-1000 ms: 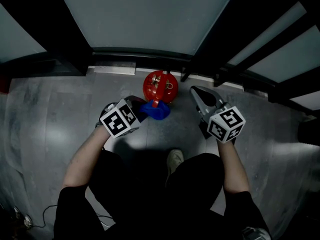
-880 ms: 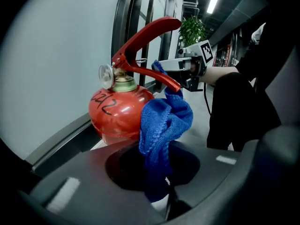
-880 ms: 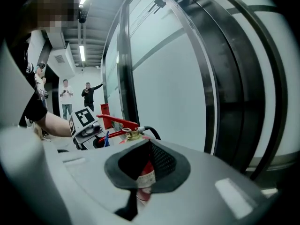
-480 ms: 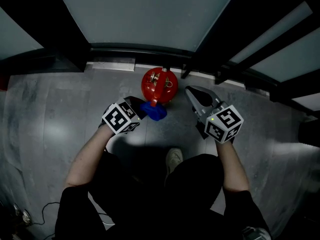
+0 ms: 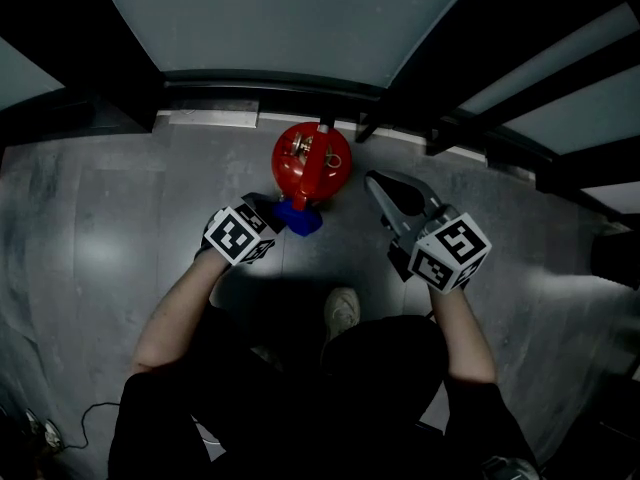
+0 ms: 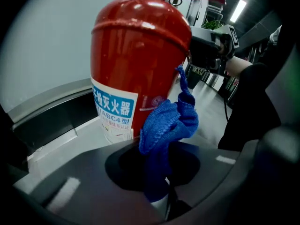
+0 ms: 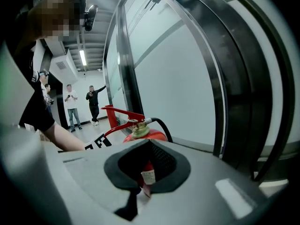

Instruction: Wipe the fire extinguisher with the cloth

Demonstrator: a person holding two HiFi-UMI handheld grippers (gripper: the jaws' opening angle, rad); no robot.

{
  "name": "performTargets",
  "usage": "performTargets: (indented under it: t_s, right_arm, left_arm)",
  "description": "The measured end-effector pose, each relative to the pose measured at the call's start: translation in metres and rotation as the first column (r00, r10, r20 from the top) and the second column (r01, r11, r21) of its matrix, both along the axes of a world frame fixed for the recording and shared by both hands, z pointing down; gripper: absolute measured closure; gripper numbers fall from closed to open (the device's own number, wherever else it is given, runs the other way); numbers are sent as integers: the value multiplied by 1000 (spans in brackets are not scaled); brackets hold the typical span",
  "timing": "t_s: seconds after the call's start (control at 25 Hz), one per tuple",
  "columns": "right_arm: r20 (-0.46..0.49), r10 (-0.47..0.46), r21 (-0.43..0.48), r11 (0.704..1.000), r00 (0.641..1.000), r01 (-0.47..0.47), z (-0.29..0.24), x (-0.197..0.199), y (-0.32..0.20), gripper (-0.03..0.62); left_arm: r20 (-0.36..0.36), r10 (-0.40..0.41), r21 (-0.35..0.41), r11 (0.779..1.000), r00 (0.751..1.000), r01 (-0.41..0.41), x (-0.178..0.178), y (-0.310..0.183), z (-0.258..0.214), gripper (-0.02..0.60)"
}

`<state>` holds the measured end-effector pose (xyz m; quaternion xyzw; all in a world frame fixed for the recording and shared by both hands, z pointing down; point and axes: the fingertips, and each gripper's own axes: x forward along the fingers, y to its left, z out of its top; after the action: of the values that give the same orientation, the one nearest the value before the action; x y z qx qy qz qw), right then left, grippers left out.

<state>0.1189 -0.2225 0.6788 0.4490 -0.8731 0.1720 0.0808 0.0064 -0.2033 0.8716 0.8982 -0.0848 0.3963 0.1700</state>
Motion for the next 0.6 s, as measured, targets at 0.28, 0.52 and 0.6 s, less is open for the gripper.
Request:
performTargets:
  t_s: [0.28,0.52,0.6]
  right_arm:
    - [-3,8,-1,1000,1000,-8,-4,-4,5,590]
    - [-12,36,3,999,999,-36,-7,7,11,591]
    - [-16,39,-3,999,999,-39,-4,10,13,591]
  left_arm:
    - [43,-16,4,1000,999,16,4,1,39,514]
    - [123,-16,-60,998,992,24,2,10,88,514]
    - [148,-18,-72,997,989,29,1,10,101,514]
